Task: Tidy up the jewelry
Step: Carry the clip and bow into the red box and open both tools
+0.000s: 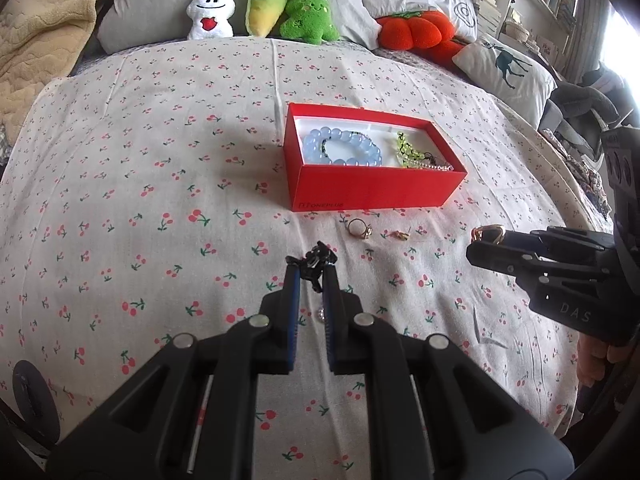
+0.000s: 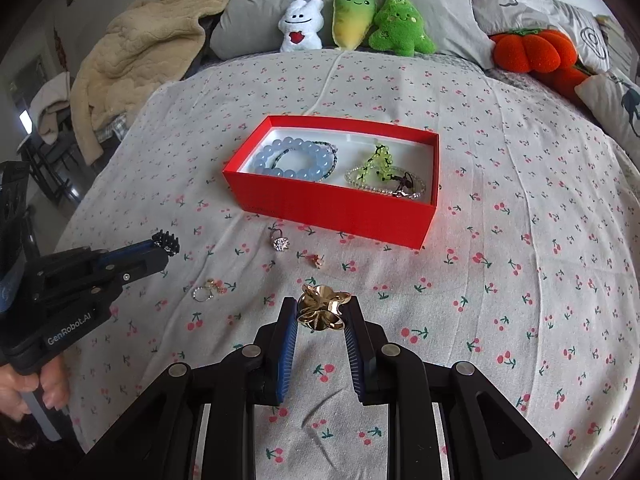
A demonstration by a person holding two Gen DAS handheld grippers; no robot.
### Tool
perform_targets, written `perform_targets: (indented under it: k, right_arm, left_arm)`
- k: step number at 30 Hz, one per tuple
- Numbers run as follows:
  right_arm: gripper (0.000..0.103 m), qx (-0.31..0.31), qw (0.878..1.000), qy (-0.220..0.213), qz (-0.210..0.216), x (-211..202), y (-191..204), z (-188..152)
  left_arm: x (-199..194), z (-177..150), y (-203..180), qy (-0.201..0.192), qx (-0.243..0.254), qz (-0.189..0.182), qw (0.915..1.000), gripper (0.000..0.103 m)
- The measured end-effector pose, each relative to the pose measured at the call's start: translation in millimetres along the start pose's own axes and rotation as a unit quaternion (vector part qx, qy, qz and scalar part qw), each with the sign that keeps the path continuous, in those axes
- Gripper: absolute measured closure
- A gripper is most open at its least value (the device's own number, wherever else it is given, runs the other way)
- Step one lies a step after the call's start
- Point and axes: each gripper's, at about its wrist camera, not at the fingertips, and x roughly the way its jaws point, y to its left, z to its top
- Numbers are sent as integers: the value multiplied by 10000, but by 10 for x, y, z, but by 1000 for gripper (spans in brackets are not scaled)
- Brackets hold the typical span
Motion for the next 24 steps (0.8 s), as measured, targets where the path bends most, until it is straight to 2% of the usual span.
perform_targets:
  k: [9,15,24]
  right_arm:
    - [79,200,9994,-265,67,-59,-28,331]
    - [79,396,9985,-337,140,-27,-136,521]
    - [79,571,9979,-280,154,149,-321,700]
  left_arm:
    - [-2,249,-107,-201,-212,-98,9995,91]
    - [25,473,-186,-337,-99,-106,9993,91]
    - [375,712,-201,-286,-108,-195,9993,91]
